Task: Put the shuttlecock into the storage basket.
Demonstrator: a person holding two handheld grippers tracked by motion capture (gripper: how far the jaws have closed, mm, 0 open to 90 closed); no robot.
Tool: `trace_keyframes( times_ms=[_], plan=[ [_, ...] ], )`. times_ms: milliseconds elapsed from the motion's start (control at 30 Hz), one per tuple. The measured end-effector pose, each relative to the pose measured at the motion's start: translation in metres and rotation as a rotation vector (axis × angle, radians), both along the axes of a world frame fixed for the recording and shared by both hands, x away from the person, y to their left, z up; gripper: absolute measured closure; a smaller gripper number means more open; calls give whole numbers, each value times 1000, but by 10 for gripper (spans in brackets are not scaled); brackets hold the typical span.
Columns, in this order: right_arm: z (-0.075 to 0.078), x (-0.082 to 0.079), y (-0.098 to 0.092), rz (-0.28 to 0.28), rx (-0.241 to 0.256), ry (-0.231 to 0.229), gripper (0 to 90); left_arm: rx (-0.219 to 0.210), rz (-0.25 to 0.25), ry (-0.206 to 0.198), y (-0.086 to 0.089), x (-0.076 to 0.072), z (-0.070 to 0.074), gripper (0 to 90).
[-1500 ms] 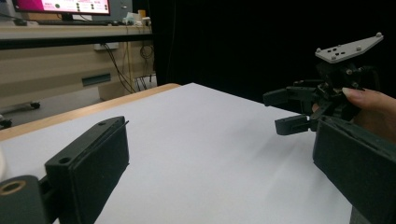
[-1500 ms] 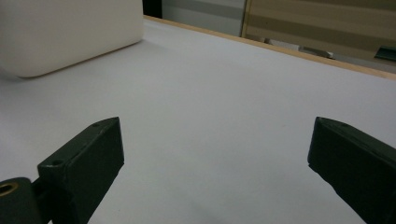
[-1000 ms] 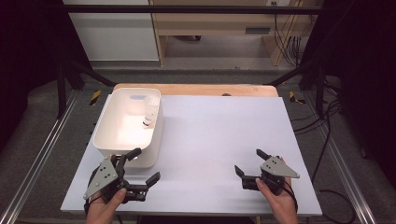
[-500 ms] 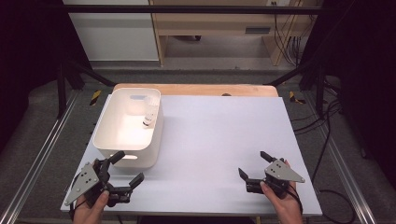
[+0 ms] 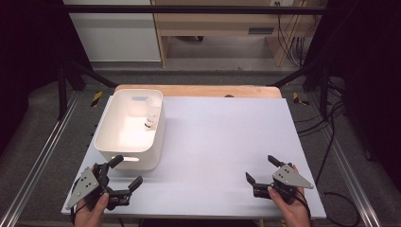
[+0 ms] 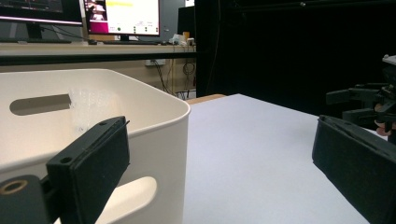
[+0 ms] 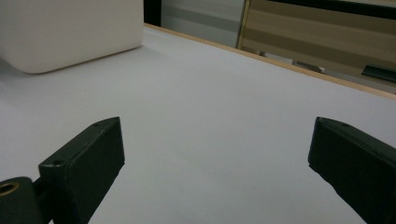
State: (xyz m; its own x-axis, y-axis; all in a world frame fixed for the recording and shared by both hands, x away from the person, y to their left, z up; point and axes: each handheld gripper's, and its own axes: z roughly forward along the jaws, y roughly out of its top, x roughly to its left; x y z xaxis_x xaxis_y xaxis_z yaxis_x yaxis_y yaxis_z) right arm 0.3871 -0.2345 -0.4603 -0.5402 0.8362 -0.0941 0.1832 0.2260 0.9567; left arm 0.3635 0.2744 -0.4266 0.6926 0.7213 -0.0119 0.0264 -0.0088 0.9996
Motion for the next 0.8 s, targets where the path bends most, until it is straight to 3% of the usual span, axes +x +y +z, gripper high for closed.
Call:
trace_keyframes(
  times_ms=[800],
  plan=[
    [-4,-6,-13,-4,7,-41,36,28,15,6,6,1,-17,40]
  ],
)
